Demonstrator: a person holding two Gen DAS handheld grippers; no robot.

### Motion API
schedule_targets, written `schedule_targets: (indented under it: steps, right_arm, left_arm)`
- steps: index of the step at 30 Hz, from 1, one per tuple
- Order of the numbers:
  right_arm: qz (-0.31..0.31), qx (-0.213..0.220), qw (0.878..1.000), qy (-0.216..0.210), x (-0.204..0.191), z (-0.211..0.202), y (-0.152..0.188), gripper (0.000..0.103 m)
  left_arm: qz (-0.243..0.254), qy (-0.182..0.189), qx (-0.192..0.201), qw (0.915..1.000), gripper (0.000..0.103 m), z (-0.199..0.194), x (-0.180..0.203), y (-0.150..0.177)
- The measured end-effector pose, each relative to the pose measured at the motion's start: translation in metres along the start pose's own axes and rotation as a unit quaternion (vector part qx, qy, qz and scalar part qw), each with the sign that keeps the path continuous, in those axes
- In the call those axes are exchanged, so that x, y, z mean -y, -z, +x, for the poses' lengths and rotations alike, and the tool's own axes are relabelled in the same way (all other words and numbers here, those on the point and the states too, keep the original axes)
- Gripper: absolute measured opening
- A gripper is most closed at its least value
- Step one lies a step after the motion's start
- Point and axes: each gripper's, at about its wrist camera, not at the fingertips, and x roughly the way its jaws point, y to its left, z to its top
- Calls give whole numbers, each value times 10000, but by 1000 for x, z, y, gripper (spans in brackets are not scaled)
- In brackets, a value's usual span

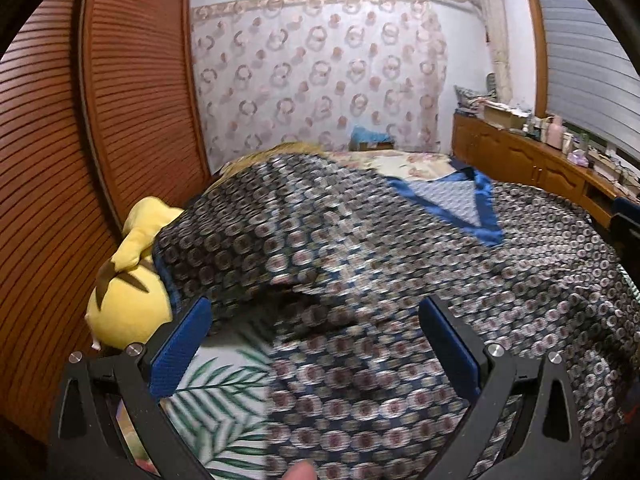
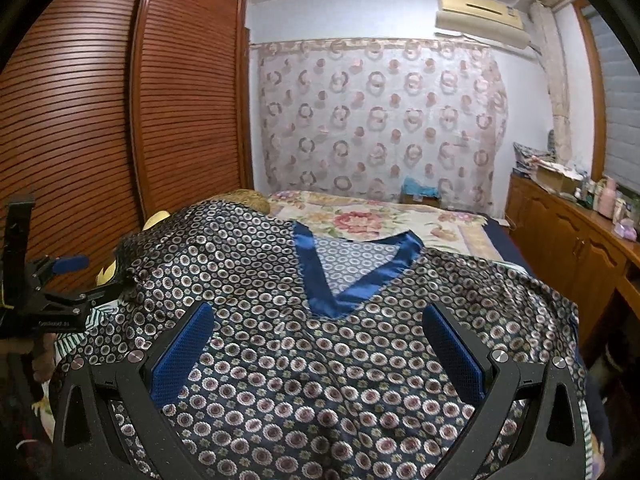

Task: Fold small clothes
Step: 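Grasp the shirt's side edge with the left gripper and lift it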

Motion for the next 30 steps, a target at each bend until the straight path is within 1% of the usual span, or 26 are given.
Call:
schedule_targets:
  steps: [5,9,11,12,13,14,18,22,23,25,27,28,30]
  right_arm:
    - [-229,-169,9991,-330,-9,17,-6,103]
    - [-328,-470,9965,-611,-11,38,-8,103]
    - [-380,-600,9952,-679,-13,49,-10,103]
    - [-403,-668,9944,-706,-14,53,-11,103]
    - [-419,-741,9936,-746,-15,59,-11,103]
    - [-423,-796,9928,-788,-16,64,-14,103]
    - [-433,-930,9906,-901,-15,76,-20,103]
    - [-722,-1027,9879,-914,-21,89,-23,103]
    - [-793,-1038,9874,-889,-24,91,-23,103]
    - [-879,-1051,9869,-852,-25,96,-24,103]
    - [-877,-1054,9869,-852,-26,99,-25,103]
    - [-855,-1051,9870,-867,-27,100,-24,103]
    - [-844,-1037,9871,-881,-33,100,-22,103]
  left_arm:
    - [-18,-121,-155,9998,103,11,-27,11]
    - [-126,-77,-321,9994,102,20,-52,18]
    - [-122,-47,-444,9989,94,27,-60,18]
    - [-112,-54,-531,9985,91,32,-64,17]
    - [-90,-47,-571,9983,85,34,-67,17]
    - [-53,-2,-657,9978,76,39,-72,16]
    - [-45,-3,-875,9962,66,50,-84,13]
    - [169,57,-1098,9938,63,63,-83,13]
    - [161,83,-1131,9934,59,65,-83,12]
    - [129,141,-1199,9926,54,73,-84,13]
    - [128,105,-1240,9921,48,77,-85,14]
    - [127,98,-1261,9919,44,78,-85,13]
    - [95,144,-1244,9921,27,80,-87,12]
